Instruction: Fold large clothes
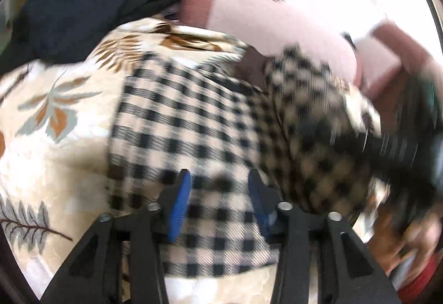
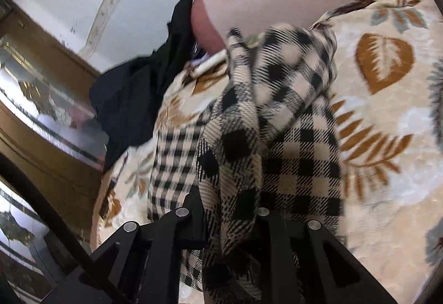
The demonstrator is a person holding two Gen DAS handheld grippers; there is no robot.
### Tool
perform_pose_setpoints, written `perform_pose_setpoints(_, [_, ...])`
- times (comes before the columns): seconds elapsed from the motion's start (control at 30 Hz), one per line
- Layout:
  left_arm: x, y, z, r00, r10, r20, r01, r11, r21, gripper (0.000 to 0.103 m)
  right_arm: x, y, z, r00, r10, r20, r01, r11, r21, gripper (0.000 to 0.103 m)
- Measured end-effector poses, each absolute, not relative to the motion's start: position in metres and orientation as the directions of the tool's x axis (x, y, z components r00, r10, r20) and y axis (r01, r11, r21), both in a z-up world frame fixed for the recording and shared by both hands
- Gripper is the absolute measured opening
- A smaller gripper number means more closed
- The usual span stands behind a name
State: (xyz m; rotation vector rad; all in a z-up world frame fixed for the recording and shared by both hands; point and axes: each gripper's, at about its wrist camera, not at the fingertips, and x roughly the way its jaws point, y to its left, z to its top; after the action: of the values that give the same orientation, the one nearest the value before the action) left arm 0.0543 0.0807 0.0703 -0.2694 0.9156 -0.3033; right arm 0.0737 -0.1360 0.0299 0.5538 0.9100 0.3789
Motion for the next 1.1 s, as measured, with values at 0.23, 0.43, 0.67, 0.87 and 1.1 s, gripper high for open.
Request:
perform_pose_setpoints(0.23, [0.063, 0.09, 0.077, 0.576, -0.493, -0.652, 0.194, 0.857, -0.477, 0.065, 0.077, -0.143, 0.002, 0.518, 0.61, -0.6, -0.073, 0.73, 0.679, 0.028])
perform_pose_setpoints(0.43, [0.036, 0.052, 0.081, 0.555, -0.554, -0.62, 0.307, 0.829, -0.467, 0.068, 0.096, -0.145, 0.033, 0.496, 0.514, -0.7, -0.102, 0.835, 0.541, 0.061])
perform_pose_setpoints(0.67, [0.016, 0.021, 0.086, 0.566, -0.574, -0.591, 0.407, 0.819, -0.406, 0.076, 0.132, -0.143, 0.052, 0.394, 0.461, -0.795, -0.107, 0.882, 0.459, 0.068])
perform_pose_setpoints(0.87, [0.004, -0.006, 0.082, 0.577, -0.54, -0.613, 0.461, 0.835, -0.3, 0.077, 0.164, -0.115, 0.039, 0.244, 0.361, -0.9, -0.122, 0.932, 0.341, 0.076])
perform_pose_setpoints(1.1, [-0.001, -0.035, 0.068, 0.627, -0.42, -0.656, 0.467, 0.877, -0.115, 0.078, 0.182, -0.076, 0.028, 0.163, 0.202, -0.966, -0.217, 0.962, 0.165, 0.08])
